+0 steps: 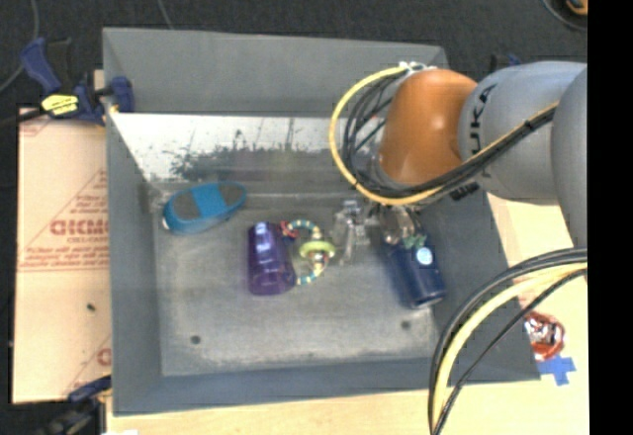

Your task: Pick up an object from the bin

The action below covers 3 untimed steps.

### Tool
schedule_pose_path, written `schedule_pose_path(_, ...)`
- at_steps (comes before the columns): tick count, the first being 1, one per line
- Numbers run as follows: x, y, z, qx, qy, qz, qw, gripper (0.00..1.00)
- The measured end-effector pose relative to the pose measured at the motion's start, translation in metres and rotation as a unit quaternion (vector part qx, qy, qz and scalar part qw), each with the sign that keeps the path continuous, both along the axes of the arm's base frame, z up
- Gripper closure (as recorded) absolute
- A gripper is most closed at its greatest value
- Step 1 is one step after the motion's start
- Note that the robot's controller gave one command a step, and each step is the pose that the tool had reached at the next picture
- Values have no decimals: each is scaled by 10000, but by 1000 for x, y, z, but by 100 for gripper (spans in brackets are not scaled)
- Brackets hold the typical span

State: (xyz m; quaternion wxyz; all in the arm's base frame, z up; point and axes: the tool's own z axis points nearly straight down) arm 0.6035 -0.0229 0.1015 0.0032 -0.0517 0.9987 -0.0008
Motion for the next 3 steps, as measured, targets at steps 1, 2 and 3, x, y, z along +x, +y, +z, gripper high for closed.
schedule_pose_path(1, 1, 0, 10, -1, -10, -1, 10000, 100)
schedule_pose_path(2, -1, 0, 29, 0, 24, 0, 10000, 100)
schedule_pose_path(3, 1, 0, 47, -3, -16, -2, 10000, 100)
